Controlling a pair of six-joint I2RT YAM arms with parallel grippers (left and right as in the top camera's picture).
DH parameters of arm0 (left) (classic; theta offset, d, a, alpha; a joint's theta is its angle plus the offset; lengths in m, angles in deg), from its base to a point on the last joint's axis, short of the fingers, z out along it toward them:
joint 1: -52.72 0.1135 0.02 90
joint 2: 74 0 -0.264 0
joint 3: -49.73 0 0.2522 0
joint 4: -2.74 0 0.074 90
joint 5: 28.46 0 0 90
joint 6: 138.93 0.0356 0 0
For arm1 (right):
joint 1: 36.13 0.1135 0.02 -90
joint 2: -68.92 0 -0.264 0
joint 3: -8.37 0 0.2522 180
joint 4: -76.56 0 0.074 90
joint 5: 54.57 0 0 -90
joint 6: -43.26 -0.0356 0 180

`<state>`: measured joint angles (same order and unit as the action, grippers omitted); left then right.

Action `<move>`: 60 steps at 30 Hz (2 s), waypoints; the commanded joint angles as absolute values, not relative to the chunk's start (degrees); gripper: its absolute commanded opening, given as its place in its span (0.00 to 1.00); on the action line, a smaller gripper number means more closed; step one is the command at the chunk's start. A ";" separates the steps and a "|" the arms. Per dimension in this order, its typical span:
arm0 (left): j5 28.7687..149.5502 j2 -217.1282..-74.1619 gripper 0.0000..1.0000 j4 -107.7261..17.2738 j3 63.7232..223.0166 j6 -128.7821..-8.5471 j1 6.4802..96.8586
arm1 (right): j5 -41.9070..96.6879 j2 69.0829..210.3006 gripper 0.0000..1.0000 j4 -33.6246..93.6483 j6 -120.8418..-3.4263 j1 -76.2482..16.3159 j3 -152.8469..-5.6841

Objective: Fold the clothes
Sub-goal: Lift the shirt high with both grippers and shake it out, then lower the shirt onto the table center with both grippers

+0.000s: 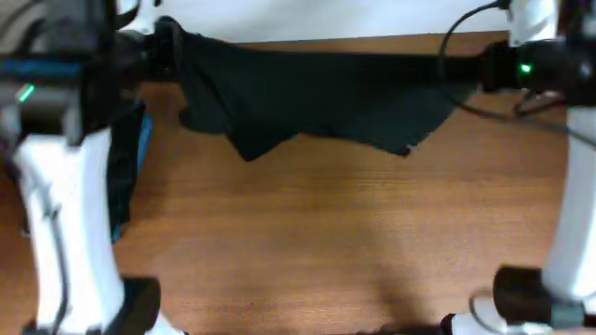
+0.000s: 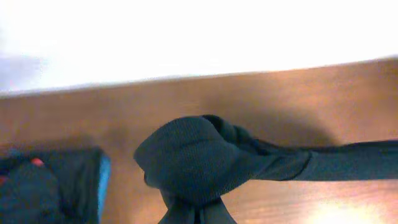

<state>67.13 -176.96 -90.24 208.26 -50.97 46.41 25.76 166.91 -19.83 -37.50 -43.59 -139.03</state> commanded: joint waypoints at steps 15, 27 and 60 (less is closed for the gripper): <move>65.18 -165.09 0.00 -88.80 209.16 -49.73 47.24 | 28.63 161.06 0.04 -19.68 -37.06 -44.38 -139.58; 65.73 -192.36 0.00 -70.07 207.65 -49.70 47.77 | 27.69 184.86 0.04 -4.51 -36.74 -43.99 -139.54; 76.02 -195.64 0.00 -102.63 165.36 -44.06 39.16 | 31.29 183.20 0.06 -30.13 -38.64 -44.05 -101.33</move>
<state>73.40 -196.47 -102.15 169.07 -45.38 38.96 30.07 184.23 -30.46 -37.94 -43.66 -105.57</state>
